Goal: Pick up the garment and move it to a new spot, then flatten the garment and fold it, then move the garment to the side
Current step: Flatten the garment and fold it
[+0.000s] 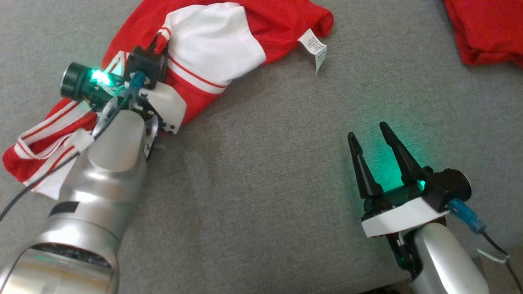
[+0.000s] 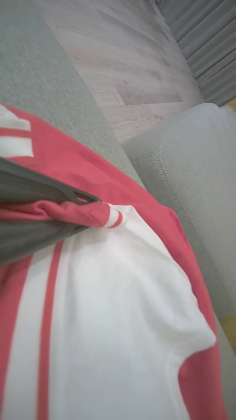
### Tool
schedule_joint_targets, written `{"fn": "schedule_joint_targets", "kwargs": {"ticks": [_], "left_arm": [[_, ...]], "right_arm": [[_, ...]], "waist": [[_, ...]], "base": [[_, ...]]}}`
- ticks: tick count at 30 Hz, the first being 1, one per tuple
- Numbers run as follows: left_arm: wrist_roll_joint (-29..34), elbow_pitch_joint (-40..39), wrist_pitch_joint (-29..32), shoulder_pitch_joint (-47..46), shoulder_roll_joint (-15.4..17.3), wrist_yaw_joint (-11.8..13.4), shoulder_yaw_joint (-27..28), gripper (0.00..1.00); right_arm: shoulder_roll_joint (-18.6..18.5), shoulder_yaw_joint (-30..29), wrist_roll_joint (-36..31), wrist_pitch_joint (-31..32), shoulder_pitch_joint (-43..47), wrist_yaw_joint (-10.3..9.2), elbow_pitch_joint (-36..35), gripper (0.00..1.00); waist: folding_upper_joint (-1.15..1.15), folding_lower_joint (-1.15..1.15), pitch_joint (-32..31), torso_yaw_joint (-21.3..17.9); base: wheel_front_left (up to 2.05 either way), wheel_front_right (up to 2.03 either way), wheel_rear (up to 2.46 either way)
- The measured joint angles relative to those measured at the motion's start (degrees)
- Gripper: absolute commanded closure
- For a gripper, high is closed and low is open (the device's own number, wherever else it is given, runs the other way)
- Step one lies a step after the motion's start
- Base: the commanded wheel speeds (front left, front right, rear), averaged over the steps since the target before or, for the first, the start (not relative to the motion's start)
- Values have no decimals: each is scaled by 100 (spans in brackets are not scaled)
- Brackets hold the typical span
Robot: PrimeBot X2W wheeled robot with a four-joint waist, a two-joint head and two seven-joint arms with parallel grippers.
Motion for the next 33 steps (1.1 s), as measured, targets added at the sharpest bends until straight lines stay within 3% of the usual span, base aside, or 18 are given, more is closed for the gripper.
{"fn": "schedule_joint_targets", "kwargs": {"ticks": [6, 14, 16, 21, 25, 26, 27, 33], "left_arm": [[77, -489, -554, 264, -212, -55, -414, 100], [275, -3115, -597, 1829, -234, -96, -1299, 100], [304, -3529, -595, 2405, -93, -141, -1524, 100], [313, -4011, -534, 3622, 606, -135, -1690, 100], [312, -4243, -434, 3995, 996, 68, -1604, 100], [312, -4294, -383, 4012, 1034, 116, -1562, 76], [312, -4330, -328, 4018, 1050, 186, -1512, 0], [393, -4855, -315, 4018, 1056, 287, -1556, 0]], "right_arm": [[15, -63, 12, 0, 16, 0, 24, 0], [69, -392, 31, -1, 364, 0, 27, 0], [76, -458, 31, 0, 499, 0, 25, 0], [71, -588, 23, 0, 564, 0, -3, 0], [62, -604, 22, 0, 575, 0, -13, 0], [62, -599, 22, 0, 575, 0, -13, 0], [59, -594, 22, 0, 576, 0, -14, 0], [12, -545, 22, 0, 575, 0, -21, 0]], "waist": [[0, 0, -247, 52], [0, -3, -758, 234], [0, -2, -839, 362], [0, -2, -975, 714], [0, -2, -1021, 962], [0, -1, -1025, 1014], [0, -1, -1025, 1059], [0, 0, -941, 1118]], "base": [[0, 0, 0], [0, 0, 0], [0, 0, 0], [0, 0, 0], [0, 0, 0], [0, 0, 0], [0, 0, 0], [0, 0, 0]]}}
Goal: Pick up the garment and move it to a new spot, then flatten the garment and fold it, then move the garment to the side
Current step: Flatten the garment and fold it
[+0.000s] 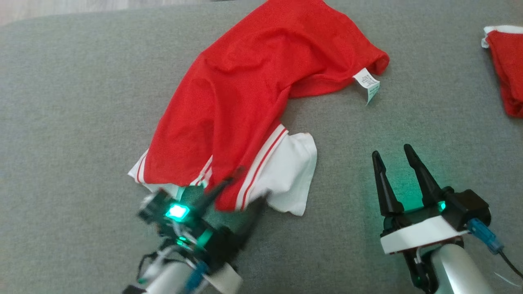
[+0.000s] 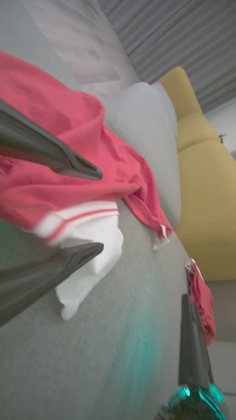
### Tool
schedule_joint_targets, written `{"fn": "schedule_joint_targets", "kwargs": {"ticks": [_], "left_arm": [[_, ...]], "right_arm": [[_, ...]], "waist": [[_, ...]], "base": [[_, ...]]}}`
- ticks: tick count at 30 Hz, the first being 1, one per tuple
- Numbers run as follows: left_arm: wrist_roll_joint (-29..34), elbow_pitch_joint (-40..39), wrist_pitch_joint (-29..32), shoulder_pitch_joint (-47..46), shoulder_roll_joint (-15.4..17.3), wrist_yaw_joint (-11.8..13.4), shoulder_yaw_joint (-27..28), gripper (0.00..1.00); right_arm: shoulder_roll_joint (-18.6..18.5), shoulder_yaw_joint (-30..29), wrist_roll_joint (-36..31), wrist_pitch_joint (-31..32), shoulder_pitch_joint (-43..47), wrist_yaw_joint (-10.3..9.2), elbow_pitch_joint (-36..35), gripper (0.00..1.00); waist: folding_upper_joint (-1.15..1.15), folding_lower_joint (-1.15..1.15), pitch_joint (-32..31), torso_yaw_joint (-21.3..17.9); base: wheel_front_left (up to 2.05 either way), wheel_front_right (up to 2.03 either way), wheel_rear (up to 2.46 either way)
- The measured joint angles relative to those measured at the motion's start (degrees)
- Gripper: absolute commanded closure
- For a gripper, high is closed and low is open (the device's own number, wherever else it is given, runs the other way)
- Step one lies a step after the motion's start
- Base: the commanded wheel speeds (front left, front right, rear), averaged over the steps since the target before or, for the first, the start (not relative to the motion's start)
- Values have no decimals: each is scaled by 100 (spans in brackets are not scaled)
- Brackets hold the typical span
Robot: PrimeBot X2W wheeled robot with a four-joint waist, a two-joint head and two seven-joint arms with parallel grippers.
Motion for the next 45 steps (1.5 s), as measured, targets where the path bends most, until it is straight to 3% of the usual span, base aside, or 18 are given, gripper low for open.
{"fn": "schedule_joint_targets", "kwargs": {"ticks": [5, 9, 16, 25, 26, 27, 28, 31, 36, 40, 45], "left_arm": [[625, -516, 155, -98, 93, -185, -619, 0], [678, -482, 335, -143, 74, -445, -906, 0], [516, 124, 543, -409, -127, -739, -1096, 0], [98, 861, 773, -463, -305, -828, -1100, 0], [65, 890, 781, -465, -319, -840, -1101, 15], [45, 907, 781, -467, -332, -844, -1110, 74], [26, 921, 779, -472, -348, -845, -1123, 100], [-3, 927, 624, -478, -383, -821, -1116, 100], [-171, 501, 38, -477, -433, -482, -931, 100], [-468, -383, -190, -469, -488, -241, -554, 100], [-590, -1931, -272, -436, -135, 134, 86, 100]], "right_arm": [[-46, -18, 0, 0, -4, 0, -10, 0], [-44, -3, 0, 0, -24, 0, -9, 0], [-31, 105, 2, 0, -85, 0, -1, 0], [-40, 80, 2, 0, -85, 0, -1, 0], [-41, 80, 2, 0, -85, 0, -2, 0], [-41, 77, 1, -1, -84, 0, -2, 0], [-42, 69, 1, 0, -81, 0, -2, 0], [-47, 53, 0, 0, -76, 0, -3, 0], [-74, 47, 0, -1, -63, 0, 5, 0], [-108, 18, 0, 0, -59, 0, 43, 0], [-224, -204, 11, 0, -70, 0, 70, 0]], "waist": [[0, 0, 99, -73], [0, 0, 148, -169], [0, 0, 222, -350], [0, 0, 273, -461], [0, 0, 269, -457], [0, 0, 261, -449], [0, 0, 250, -436], [0, 0, 207, -363], [0, -1, 125, -170], [0, -1, 72, 50], [0, -1, 31, 430]], "base": [[0, 0, 0], [0, 0, 0], [0, 0, 0], [0, 0, 0], [0, 0, 0], [0, 0, 0], [0, 0, 0], [0, 0, 0], [0, 0, 0], [0, 0, 0], [0, 0, 0]]}}
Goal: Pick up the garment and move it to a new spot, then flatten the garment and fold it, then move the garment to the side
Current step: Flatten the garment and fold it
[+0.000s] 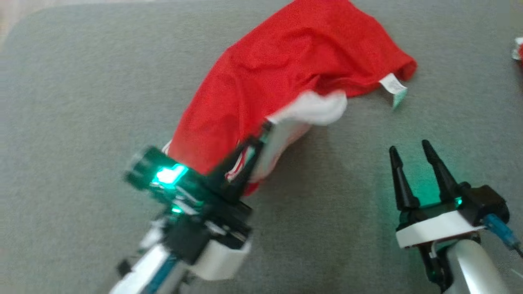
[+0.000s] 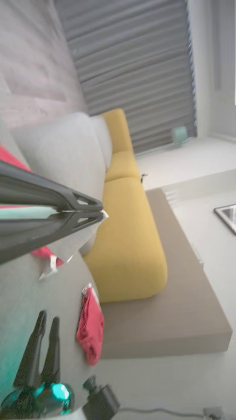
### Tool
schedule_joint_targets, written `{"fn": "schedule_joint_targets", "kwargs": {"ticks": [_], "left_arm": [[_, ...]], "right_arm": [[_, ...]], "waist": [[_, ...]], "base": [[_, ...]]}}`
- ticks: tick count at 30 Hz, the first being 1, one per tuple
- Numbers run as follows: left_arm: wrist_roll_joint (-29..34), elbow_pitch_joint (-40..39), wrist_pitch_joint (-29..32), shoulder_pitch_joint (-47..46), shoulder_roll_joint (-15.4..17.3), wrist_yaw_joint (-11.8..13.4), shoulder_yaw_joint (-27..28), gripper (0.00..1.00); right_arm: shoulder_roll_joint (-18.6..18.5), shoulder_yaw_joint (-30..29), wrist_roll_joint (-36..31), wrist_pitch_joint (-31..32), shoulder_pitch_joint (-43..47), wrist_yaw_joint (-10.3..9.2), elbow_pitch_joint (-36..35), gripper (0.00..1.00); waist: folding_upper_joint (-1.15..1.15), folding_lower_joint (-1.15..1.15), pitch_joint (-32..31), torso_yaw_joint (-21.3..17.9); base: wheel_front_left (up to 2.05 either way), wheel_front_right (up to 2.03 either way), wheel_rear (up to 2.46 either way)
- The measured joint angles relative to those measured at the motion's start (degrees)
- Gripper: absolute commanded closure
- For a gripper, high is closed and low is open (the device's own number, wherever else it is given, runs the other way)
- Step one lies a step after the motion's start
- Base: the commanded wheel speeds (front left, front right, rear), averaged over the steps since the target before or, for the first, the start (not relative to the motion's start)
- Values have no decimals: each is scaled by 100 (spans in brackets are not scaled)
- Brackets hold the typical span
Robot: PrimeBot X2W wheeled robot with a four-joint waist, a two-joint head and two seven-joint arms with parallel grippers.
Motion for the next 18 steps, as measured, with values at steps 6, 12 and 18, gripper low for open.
{"fn": "schedule_joint_targets", "kwargs": {"ticks": [6, 12, 18], "left_arm": [[57, -936, -3, 158, 619, 300, 668, 100], [43, -1149, 66, 383, 929, 441, 1059, 100], [42, -1160, 89, 381, 1053, 549, 1274, 100]], "right_arm": [[-75, -353, 287, 0, -244, 0, 103, 0], [-485, -476, 815, -1, -907, 0, 608, 0], [-1033, -260, 1234, -1, -1507, 0, 1462, 0]], "waist": [[0, 0, 44, 361], [0, 0, 238, 593], [0, 0, 454, 740]], "base": [[0, 0, 0], [0, 0, 0], [0, 0, 0]]}}
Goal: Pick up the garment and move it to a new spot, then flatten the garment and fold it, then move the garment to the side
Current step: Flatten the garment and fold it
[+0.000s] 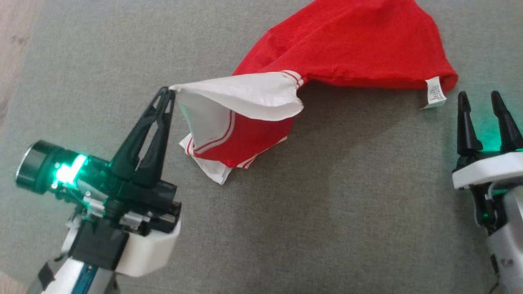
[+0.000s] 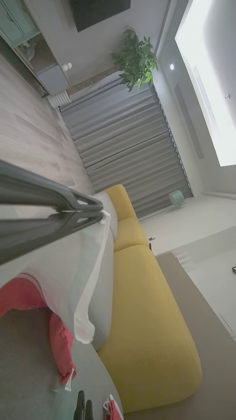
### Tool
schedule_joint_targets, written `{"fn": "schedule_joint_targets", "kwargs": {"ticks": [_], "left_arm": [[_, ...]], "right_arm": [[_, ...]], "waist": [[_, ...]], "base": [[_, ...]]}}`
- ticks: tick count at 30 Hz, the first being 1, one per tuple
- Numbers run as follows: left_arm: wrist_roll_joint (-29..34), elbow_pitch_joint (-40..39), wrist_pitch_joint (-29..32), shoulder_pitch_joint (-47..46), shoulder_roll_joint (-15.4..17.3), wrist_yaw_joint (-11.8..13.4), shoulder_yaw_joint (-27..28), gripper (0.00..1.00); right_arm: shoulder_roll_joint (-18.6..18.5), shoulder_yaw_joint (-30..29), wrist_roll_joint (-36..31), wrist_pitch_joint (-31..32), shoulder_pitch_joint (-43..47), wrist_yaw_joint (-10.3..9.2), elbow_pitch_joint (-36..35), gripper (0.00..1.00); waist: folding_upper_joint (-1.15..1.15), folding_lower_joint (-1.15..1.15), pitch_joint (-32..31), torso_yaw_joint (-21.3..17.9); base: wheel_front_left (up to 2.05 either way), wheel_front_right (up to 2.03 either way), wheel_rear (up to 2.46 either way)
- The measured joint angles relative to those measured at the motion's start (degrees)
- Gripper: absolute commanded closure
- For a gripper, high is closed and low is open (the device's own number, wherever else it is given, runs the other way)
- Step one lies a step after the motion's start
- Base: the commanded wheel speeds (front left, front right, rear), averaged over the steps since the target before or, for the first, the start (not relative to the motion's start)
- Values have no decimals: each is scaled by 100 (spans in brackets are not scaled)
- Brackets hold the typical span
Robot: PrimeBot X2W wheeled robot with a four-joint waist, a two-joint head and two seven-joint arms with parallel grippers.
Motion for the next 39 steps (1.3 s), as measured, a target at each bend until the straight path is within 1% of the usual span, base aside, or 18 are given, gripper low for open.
{"fn": "schedule_joint_targets", "kwargs": {"ticks": [3, 4, 8, 12, 14, 15, 16, 18, 19, 23, 26, 29, 32, 36, 39], "left_arm": [[1, 20, 0, -1, 62, 46, 42, 100], [1, 20, 0, -1, 62, 46, 42, 100], [0, 35, -2, -2, 81, 46, 78, 100], [0, 78, -2, -7, 93, 47, 89, 100], [1, 90, -3, -7, 97, 53, 89, 100], [0, 92, -3, -8, 98, 53, 89, 100], [0, 98, -7, -12, 98, 54, 89, 100], [0, 121, -22, -16, 100, 54, 89, 100], [0, 130, -22, -16, 100, 54, 89, 100], [0, 181, -23, -26, 111, 53, 89, 100], [1, 208, -46, -98, 190, 37, 97, 100], [3, 226, -45, -307, 314, -71, 164, 100], [11, 263, -44, -549, 508, -214, 240, 100], [-9, 275, 7, -842, 740, -444, 378, 100], [-157, 254, 40, -1139, 906, -664, 459, 100]], "right_arm": [[-88, 248, 241, 0, -227, 0, 336, 0], [-88, 248, 241, 0, -227, 0, 336, 0], [-158, 515, 460, 0, -511, 0, 649, 0], [-260, 779, 545, 0, -742, 0, 911, 0], [-294, 903, 600, -1, -829, 0, 1028, 16], [-320, 973, 626, -1, -872, 0, 1082, 31], [-346, 1040, 648, -1, -908, 0, 1136, 53], [-403, 1189, 683, -1, -975, 0, 1221, 88], [-423, 1250, 697, -1, -990, 0, 1245, 100], [-509, 1491, 827, -1, -1059, 0, 1339, 100], [-576, 1584, 821, -1, -1059, 0, 1321, 100], [-712, 1645, 695, 2, -1043, 0, 1147, 100], [-943, 1537, 544, 8, -1038, 0, 767, 100], [-1244, 1299, 114, 8, -1002, 0, 86, 100], [-1488, 1055, -213, 8, -905, 0, -505, 100]], "waist": [[0, 0, 77, 47], [0, 0, 77, 47], [0, 0, 137, 84], [0, -1, 171, 122], [0, -1, 175, 147], [0, -1, 174, 159], [0, -1, 173, 170], [0, -1, 165, 185], [0, -1, 159, 190], [0, 0, 94, 183], [0, 0, -11, 143], [0, 0, -164, 65], [0, 0, -364, -55], [0, -1, -672, -280], [0, -1, -907, -480]], "base": [[0, 0, 0], [0, 0, 0], [0, 0, 0], [0, 0, 0], [0, 0, 0], [0, 0, 0], [0, 0, 0], [0, 0, 0], [0, 0, 0], [0, 0, 0], [0, 0, 0], [0, 0, 0], [0, 0, 0], [0, 0, 0], [0, 0, 0]]}}
